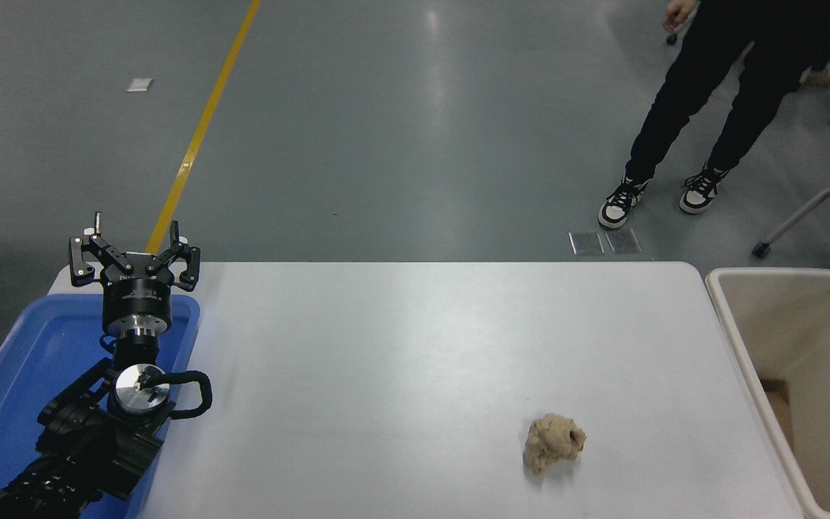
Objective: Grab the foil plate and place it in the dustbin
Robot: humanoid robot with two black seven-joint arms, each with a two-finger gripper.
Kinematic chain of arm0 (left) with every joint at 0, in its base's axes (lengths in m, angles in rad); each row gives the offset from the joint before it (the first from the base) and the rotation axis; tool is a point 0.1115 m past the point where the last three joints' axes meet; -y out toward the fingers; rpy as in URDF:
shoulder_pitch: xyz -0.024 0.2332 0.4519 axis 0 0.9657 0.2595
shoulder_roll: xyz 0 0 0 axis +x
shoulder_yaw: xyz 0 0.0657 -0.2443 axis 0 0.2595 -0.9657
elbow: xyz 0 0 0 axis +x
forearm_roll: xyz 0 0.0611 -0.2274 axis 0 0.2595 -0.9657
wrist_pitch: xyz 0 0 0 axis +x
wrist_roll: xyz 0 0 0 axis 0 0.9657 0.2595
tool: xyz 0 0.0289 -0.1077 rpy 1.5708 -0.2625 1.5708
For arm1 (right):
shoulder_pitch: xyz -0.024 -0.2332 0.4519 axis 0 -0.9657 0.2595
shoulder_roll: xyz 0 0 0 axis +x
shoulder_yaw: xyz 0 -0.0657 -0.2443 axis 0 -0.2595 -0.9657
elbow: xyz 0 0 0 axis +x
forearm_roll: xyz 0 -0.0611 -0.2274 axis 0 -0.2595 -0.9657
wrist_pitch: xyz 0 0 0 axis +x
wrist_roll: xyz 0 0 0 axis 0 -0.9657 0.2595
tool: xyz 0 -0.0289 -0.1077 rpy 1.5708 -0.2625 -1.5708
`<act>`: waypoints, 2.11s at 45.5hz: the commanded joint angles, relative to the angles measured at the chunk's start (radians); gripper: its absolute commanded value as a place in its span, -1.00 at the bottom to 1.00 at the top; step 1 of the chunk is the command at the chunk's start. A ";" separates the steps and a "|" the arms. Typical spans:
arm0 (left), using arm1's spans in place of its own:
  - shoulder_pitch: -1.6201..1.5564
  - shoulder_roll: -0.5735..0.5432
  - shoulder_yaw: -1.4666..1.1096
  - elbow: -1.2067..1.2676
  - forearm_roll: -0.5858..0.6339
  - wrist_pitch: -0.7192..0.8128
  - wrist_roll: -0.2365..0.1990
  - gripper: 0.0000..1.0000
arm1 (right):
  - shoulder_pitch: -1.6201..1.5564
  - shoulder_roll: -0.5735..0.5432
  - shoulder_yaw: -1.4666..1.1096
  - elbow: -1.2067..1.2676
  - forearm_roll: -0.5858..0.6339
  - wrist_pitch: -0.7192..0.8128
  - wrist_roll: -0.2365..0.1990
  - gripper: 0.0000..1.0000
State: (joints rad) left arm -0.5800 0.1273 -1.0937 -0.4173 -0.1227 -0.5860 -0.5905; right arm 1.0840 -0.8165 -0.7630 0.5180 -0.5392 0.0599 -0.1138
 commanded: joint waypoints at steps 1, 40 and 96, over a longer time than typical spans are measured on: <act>0.000 0.000 0.000 0.000 0.000 0.000 0.000 0.98 | -0.380 0.255 0.174 -0.296 0.165 -0.074 -0.009 -1.00; -0.001 0.000 0.000 0.000 0.000 0.000 0.001 0.98 | -0.064 0.159 0.120 0.058 0.182 -0.055 -0.014 1.00; 0.000 0.000 0.000 0.002 -0.002 0.002 0.000 0.98 | 1.215 0.603 -0.348 0.996 0.631 0.597 0.026 1.00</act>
State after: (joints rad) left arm -0.5798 0.1273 -1.0937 -0.4170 -0.1230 -0.5848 -0.5904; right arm 2.2685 -0.3319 -1.1303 1.5053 -0.0050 0.6381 -0.0881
